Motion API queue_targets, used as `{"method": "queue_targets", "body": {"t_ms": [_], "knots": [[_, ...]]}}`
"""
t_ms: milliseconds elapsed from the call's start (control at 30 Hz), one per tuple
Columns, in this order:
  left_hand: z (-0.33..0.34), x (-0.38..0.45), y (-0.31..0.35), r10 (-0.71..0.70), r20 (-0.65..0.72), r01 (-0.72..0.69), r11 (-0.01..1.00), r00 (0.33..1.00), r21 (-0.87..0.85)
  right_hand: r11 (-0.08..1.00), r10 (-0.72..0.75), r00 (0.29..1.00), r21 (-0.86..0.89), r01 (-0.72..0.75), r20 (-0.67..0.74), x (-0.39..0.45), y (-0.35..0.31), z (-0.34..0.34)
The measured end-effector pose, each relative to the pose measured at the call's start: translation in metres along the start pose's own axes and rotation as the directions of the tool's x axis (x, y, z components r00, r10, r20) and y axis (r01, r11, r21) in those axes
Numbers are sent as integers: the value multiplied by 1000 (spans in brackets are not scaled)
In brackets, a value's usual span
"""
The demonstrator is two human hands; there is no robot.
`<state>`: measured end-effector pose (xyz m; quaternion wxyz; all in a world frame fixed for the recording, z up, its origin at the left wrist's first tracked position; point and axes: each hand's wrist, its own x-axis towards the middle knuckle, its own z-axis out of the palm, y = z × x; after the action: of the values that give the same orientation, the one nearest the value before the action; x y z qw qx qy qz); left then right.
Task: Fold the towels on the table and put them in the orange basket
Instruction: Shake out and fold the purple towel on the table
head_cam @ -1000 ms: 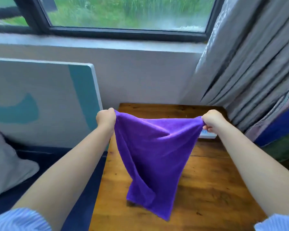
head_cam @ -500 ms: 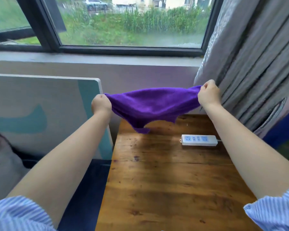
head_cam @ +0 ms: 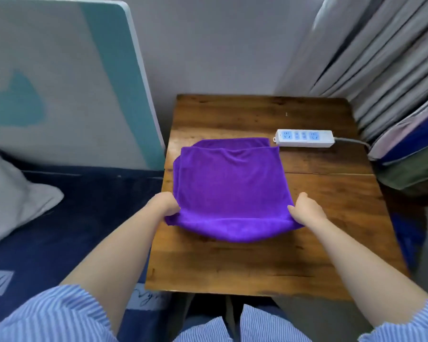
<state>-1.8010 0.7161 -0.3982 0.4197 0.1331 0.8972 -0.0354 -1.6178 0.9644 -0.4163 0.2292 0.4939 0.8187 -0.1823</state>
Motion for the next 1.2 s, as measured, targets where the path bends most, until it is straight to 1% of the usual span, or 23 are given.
{"method": "queue_targets", "body": {"t_ms": [67, 133, 233, 333, 467, 533, 567, 600, 633, 700, 767, 867, 967, 1033, 1100, 1200], "knots": [[21, 4, -5, -28, 119, 16, 994, 992, 105, 999, -12, 999, -33, 13, 52, -5, 15, 26], [38, 6, -8, -72, 262, 30, 986, 963, 162, 997, -44, 995, -55, 50, 93, -11, 25, 43], [61, 7, -14, -103, 390, 11, 973, 915, 232, 996, -38, 993, -75, 46, 114, -21, 34, 64], [81, 7, -24, -123, 466, -19, 957, 876, 289, 992, -7, 987, -126, 28, 160, -30, 44, 79], [105, 3, -45, -148, 535, -46, 942, 832, 331, 983, 47, 972, -185, -3, 230, -39, 56, 93], [108, 4, -53, -153, 557, -55, 939, 816, 339, 974, 71, 974, -224, -21, 217, -40, 55, 92], [105, 6, -54, -151, 552, -49, 942, 820, 331, 970, 75, 978, -241, -26, 197, -38, 52, 88], [101, 10, -54, -139, 526, -45, 945, 839, 323, 968, 68, 984, -250, -25, 167, -35, 49, 84], [95, 14, -51, -112, 466, -50, 946, 878, 321, 969, 50, 990, -247, -16, 130, -32, 44, 80], [77, 24, -38, -12, 261, -79, 938, 965, 336, 973, -5, 998, -229, 21, 67, -20, 31, 69], [61, 33, -22, 72, 83, -93, 949, 994, 300, 973, -74, 997, -218, 78, 30, -9, 16, 59], [41, 49, 3, 114, -102, -90, 973, 988, 210, 964, -188, 982, -192, 183, -11, 13, -6, 45], [25, 62, 23, 158, -252, -117, 978, 955, 171, 937, -309, 950, -188, 295, -46, 35, -24, 31], [16, 71, 35, 201, -295, -150, 971, 934, 185, 915, -374, 925, -189, 358, -59, 49, -34, 22], [5, 82, 47, 212, -327, -155, 969, 921, 191, 889, -429, 901, -204, 410, -60, 67, -43, 14], [-4, 100, 59, 236, -358, -158, 959, 903, 233, 859, -472, 880, -252, 446, -54, 90, -51, 6]]}}
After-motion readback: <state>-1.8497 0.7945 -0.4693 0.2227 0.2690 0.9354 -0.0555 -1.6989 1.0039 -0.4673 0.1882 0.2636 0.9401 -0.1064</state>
